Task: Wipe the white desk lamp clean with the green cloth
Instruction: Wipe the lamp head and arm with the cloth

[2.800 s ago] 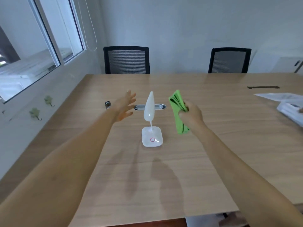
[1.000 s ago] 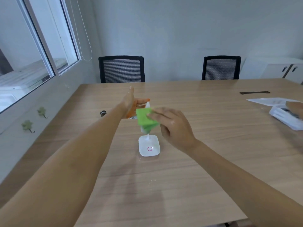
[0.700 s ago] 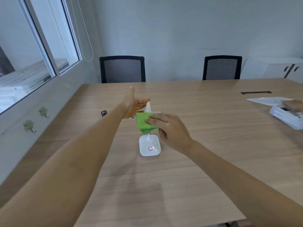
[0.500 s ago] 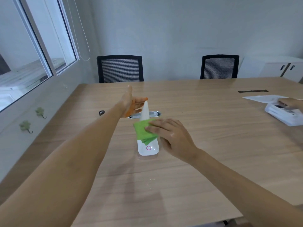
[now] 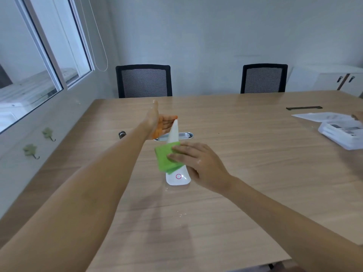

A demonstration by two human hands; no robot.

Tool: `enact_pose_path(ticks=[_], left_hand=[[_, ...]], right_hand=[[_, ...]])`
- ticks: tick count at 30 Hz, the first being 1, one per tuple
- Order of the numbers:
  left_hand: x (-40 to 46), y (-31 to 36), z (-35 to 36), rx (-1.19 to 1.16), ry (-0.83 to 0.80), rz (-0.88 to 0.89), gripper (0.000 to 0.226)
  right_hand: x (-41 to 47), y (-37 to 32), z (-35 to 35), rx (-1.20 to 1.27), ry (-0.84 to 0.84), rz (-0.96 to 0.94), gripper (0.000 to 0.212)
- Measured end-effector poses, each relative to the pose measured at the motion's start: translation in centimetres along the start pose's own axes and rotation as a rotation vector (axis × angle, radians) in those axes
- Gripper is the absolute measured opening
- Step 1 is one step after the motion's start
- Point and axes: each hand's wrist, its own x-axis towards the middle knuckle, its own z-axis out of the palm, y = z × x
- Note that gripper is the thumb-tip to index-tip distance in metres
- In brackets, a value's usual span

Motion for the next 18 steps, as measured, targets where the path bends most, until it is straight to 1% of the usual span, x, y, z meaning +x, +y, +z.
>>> enact_pose_path(ticks=[2,4,7,9,11,13,16,18], left_hand=[[0.0,0.0,0.0,0.005,0.001,-0.003,0.100],[0.0,0.1,0.0,0.003,-0.002,-0.010,0.100],[-0.2,0.2,0.0,-0.024,-0.021,-0.035,0.101],[-0.4,0.3,0.1,-0.012,-0.015,-0.044,0.100],[-0.4,0.2,0.0,0.016,0.005,-0.042,0.100],[-0.3,0.1,-0.2,-0.006,-0.004,-0.043,0.100],[-0.1,0.1,-0.3,-0.023,-0.013,-0.024,0.101],[-0.1,0.1,-0.4,-0.009,-0.014,-0.014,0.102]], right_hand=[[-0.9,-0.2,-0.2,-0.027,0.008,-0.074,0.045],[-0.3,0.2,-0.4,-0.043,0.049,-0.063,0.045],[2.4,1.4,-0.8,-0.027,0.069,0.143,0.049],[4.1,2.6,-0.8,0.005,-0.004,0.262,0.052],[5.1,3.2,-0.5,0.012,-0.084,0.300,0.053],[5.1,2.9,-0.2,0.038,-0.110,0.257,0.053],[2.9,1.3,0.2,0.031,-0.094,0.112,0.053],[0.4,0.3,0.3,-0.018,-0.077,0.004,0.049]])
